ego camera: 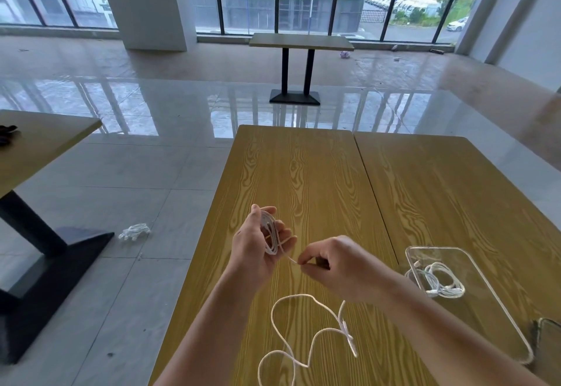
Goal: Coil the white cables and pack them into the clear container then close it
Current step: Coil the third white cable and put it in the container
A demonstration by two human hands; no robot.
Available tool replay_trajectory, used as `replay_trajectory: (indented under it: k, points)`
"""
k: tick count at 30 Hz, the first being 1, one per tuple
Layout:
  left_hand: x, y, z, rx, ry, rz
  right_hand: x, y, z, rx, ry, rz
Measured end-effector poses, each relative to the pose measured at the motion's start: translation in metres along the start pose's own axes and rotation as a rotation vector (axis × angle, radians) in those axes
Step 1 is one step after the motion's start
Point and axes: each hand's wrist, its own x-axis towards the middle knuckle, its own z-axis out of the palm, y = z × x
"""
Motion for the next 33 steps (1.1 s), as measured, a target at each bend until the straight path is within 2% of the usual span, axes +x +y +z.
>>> replay_trajectory:
  k: [7,11,14,22,28,33]
  points:
    - [0.021,0.003,-0.016,-0.04,0.152,-0.002,-0.005,-0.007,0.003,0.018,-0.094,-0.062]
    - [0.031,0.007,-0.029,0.051,0.179,-0.013,-0.009,-0.011,-0.005,0.078,-0.136,-0.123]
    - [0.025,0.003,-0.021,0.203,0.097,-0.029,-0.005,-0.017,-0.012,0.111,-0.098,-0.175]
    - [0.004,-0.006,-0.004,0.514,-0.188,-0.128,0.01,-0.01,-0.025,0.135,0.221,-0.16]
    - [0.0,-0.009,-0.002,0.47,-0.364,-0.176,0.015,-0.002,-0.025,0.115,0.331,-0.107]
    - [-0.003,-0.008,-0.003,0.476,-0.491,-0.126,0.018,0.002,-0.022,0.103,0.348,-0.106]
